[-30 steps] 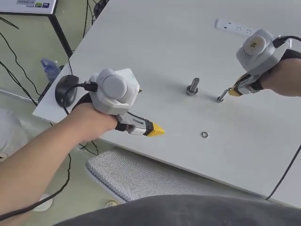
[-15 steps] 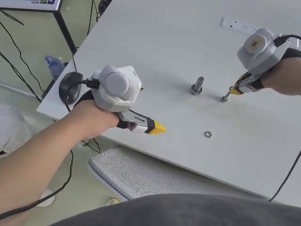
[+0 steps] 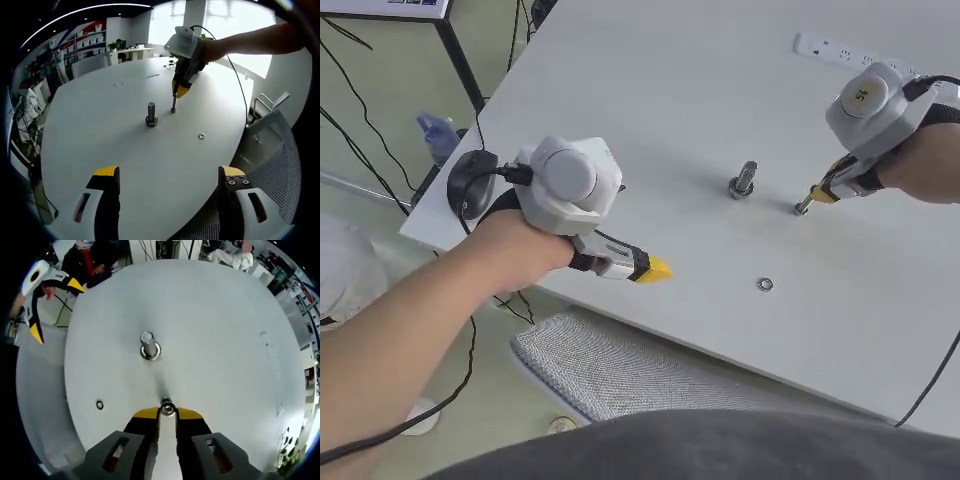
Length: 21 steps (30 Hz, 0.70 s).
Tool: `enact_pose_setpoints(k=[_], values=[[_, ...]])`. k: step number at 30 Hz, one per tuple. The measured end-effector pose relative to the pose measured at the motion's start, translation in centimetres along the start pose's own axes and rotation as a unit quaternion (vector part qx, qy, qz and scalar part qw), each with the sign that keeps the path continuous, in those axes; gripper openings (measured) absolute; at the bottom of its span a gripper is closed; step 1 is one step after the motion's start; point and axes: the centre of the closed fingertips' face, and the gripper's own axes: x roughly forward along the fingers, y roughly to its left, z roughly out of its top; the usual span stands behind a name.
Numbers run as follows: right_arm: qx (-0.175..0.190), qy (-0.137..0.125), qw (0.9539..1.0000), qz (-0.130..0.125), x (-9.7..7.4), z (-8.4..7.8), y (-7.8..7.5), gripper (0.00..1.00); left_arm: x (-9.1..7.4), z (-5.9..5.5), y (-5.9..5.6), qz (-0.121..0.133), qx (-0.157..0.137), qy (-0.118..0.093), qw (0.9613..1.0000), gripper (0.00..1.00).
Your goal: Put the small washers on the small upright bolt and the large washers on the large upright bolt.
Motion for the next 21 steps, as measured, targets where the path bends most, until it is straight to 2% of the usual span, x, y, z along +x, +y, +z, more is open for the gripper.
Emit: enact_pose_setpoints(k=[9, 21], values=[[-0.003, 0.000, 1.0000, 0.001, 0.8, 0.0, -0.2, 0.12, 0.1, -0.3, 0.1, -0.002, -0.001, 0.004, 1.0000, 0.80], [-0.011, 0.005, 0.9999, 0.001, 2.3, -0.4, -0.1, 0.12, 0.0, 0.0, 0.3, -0.003, 0.006, 0.006, 1.0000, 0.80]])
